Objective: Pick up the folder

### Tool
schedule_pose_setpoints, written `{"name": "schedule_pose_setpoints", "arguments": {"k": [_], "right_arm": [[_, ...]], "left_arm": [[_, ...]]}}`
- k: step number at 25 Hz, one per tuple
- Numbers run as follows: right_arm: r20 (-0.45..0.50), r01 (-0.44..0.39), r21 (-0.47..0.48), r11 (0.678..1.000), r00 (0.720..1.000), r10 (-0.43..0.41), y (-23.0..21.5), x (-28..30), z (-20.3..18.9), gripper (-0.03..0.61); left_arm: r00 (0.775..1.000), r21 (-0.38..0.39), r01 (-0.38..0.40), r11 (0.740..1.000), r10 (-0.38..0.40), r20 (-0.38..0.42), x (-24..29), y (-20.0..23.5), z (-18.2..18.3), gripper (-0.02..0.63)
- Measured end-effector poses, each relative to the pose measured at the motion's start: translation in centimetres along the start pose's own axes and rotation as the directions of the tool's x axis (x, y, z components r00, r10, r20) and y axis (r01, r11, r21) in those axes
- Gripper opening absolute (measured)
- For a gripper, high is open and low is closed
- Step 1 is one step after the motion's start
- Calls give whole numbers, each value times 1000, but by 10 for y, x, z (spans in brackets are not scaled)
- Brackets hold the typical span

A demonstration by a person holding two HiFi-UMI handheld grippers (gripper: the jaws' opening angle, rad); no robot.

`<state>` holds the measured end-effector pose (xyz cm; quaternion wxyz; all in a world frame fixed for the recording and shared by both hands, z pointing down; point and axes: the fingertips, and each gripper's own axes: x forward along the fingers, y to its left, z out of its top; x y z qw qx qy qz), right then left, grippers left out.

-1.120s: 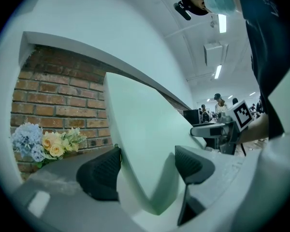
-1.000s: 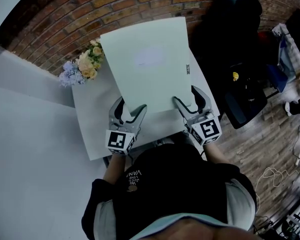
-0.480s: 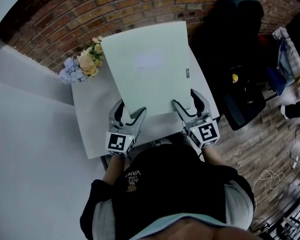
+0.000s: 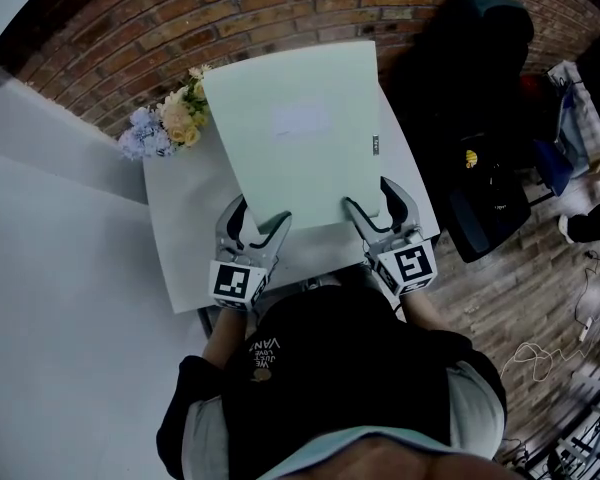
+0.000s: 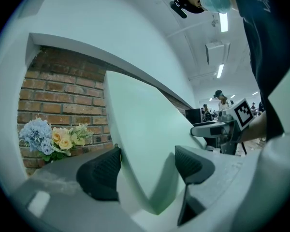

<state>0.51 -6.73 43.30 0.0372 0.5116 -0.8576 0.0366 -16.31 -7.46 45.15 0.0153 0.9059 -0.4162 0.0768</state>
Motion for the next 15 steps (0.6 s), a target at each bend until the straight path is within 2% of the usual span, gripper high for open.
{"name": "schedule_pose_setpoints", "arguments": {"k": [8, 15], "right_arm": [[8, -1, -4, 1000, 1000, 1, 3, 1, 0, 279], [21, 2, -7, 1000, 1000, -2, 5, 0, -1, 279]], "left_arm": [[1000, 1, -3, 1000, 3, -9, -3, 2, 0, 356], [1000, -8, -4, 1000, 4, 18, -5, 3, -4, 356]]}}
